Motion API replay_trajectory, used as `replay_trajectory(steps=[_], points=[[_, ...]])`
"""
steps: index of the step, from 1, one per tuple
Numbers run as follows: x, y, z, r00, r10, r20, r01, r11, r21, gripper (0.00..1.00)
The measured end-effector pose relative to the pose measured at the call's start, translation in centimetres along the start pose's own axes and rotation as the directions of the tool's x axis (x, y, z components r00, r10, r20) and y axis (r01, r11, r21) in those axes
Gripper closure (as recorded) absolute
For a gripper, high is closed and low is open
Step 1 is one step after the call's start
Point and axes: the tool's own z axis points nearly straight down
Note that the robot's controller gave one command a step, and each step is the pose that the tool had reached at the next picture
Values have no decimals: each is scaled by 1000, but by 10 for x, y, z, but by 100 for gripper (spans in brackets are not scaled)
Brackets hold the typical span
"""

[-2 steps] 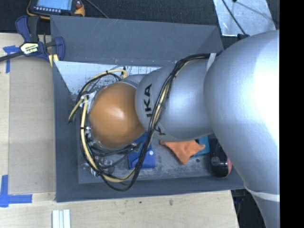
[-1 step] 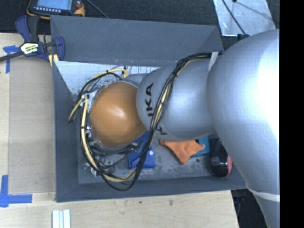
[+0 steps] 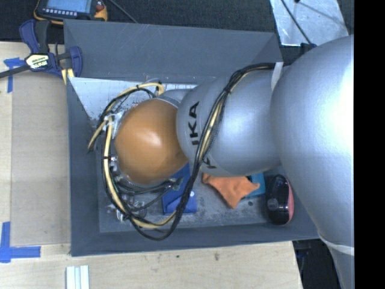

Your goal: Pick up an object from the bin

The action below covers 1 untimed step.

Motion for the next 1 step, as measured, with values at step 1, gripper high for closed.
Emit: replay_trajectory(steps=[1], points=[[-1,-1,-14,1000,0,2,0,1000,2,100]])
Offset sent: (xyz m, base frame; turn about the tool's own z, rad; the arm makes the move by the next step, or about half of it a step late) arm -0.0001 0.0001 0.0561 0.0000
